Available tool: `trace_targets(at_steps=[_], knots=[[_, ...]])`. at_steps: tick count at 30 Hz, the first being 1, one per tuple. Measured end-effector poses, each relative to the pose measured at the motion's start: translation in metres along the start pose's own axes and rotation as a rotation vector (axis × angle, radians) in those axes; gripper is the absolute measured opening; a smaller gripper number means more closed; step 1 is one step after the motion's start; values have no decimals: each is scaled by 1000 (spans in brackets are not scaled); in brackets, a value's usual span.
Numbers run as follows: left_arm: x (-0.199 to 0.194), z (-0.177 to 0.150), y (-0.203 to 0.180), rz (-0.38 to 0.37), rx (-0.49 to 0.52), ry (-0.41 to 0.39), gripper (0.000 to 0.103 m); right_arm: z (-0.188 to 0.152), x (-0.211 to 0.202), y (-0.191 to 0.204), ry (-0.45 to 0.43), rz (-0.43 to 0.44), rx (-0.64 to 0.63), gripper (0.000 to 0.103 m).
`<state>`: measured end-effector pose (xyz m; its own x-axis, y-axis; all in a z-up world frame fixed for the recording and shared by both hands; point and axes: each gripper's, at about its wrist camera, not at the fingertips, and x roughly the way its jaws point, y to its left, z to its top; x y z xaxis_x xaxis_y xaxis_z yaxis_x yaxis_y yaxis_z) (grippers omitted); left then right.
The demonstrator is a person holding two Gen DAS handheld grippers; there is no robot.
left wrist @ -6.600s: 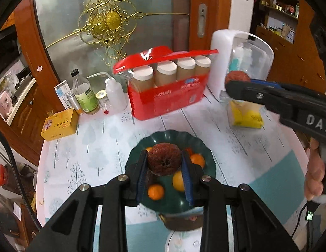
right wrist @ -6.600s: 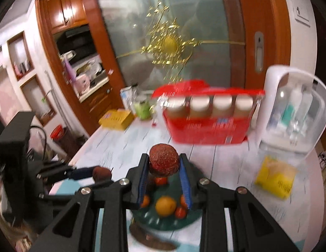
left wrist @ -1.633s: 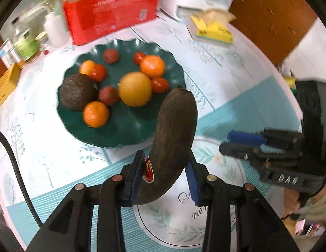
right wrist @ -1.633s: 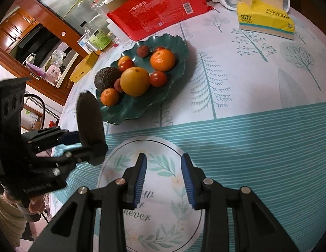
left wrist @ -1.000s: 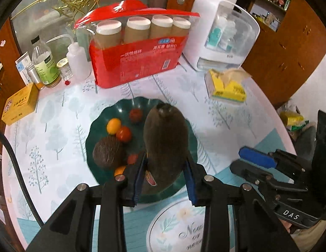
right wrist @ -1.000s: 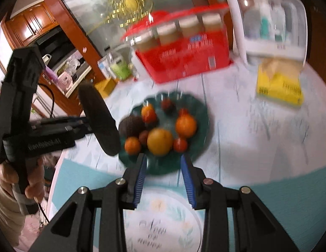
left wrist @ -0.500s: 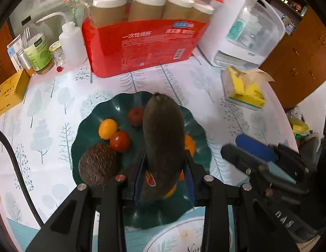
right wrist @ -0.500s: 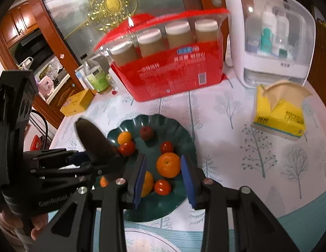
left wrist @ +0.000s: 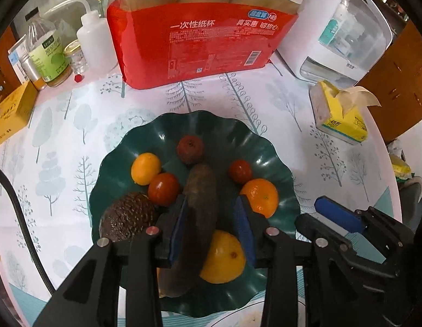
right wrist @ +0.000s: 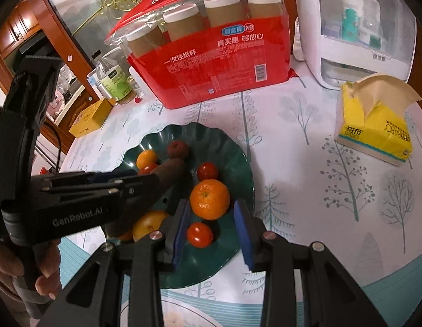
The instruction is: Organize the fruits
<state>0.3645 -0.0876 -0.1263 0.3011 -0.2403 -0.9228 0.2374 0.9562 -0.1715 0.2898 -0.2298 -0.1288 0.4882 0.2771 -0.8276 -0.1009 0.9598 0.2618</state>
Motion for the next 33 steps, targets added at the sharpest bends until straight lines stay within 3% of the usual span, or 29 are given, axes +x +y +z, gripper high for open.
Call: trace_targets(at_steps=[4,9,11,14,21,28,33], knots=[[-8,-1,-1,20,4,-22,46,-2,0,1,6,5,-3,34],[-24,-8,-2,36,13,-50,50,-3,-7,6,1,7,-20,34],[-31,-14,-3,47,15,-63,59,-3,-12,9,-6,5,-27,34],[-45,-28,-4,67,22,-94,66,-2,-19,13,-16,6,-32,34],[-74,-70,-4,73,0,-121,69,-10,-35,25,-24,5,-56,34],[-107,-117,-9,127,-32,-173,83,-40,-53,38,-9,7,-75,34],[-130,-160,-17,145,-67,-189,90,-86,-75,47,15,23,-88,34]])
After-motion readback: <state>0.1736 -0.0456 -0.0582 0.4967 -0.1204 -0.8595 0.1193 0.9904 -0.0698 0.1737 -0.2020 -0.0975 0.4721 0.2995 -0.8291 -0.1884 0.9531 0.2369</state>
